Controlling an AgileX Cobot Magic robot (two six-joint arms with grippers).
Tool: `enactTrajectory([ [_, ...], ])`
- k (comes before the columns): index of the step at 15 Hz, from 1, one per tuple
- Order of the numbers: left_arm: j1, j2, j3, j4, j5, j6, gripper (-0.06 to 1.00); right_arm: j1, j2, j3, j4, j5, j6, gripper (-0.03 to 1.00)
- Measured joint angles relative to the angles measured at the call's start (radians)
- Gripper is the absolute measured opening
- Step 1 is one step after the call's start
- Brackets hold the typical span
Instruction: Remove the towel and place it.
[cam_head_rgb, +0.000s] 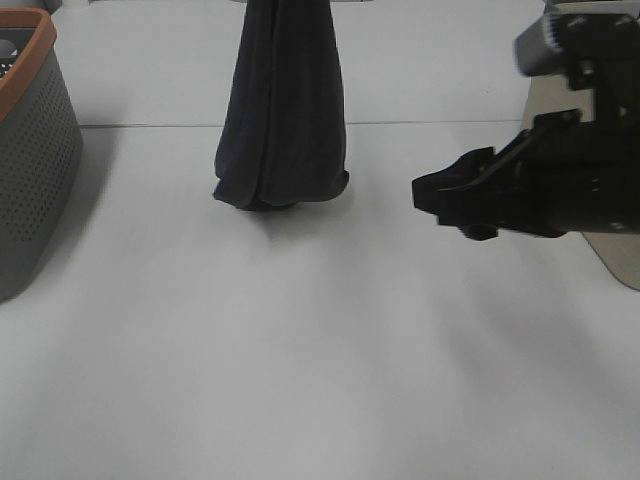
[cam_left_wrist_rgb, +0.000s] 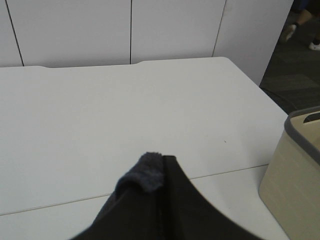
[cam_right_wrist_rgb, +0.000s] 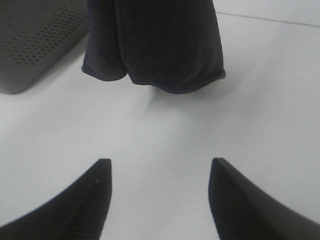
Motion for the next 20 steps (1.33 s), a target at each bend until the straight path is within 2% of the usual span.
enactTrajectory([
  [1,-0.001,0.031,-0.046,-0.023,0.004,-0.012,0.0,0.115,0.063,-0.028,0.051,-0.178,-0.009,0.58],
  [2,-0.001,0.06,-0.083,-0.045,0.007,-0.024,0.0,0.199,0.121,-0.068,0.078,-0.304,-0.005,0.58],
  [4,-0.001,0.097,-0.129,-0.085,0.018,-0.037,0.0,0.307,0.246,-0.174,0.086,-0.408,0.077,0.58],
  [8,-0.001,0.109,-0.148,-0.097,0.028,-0.038,0.0,0.333,0.481,-0.352,0.022,-0.488,0.281,0.58],
  [9,-0.001,0.111,-0.148,-0.08,0.028,-0.037,0.0,0.333,0.612,-0.443,-0.018,-0.49,0.354,0.58],
  [11,-0.001,0.112,-0.148,-0.065,0.03,-0.036,0.0,0.333,0.679,-0.485,-0.031,-0.501,0.361,0.58],
  [14,-0.001,0.112,-0.148,-0.057,0.032,-0.034,0.0,0.333,0.719,-0.495,-0.026,-0.577,0.43,0.58],
  [15,-0.001,0.112,-0.148,-0.057,0.032,-0.034,0.0,0.333,0.72,-0.504,-0.054,-0.581,0.448,0.6],
  [17,-0.001,0.112,-0.148,-0.057,0.032,-0.034,0.0,0.333,0.744,-0.529,-0.15,-0.58,0.467,0.7],
  [20,-0.001,0.112,-0.148,-0.055,0.032,-0.034,0.0,0.333,0.787,-0.555,-0.164,-0.581,0.502,0.75],
])
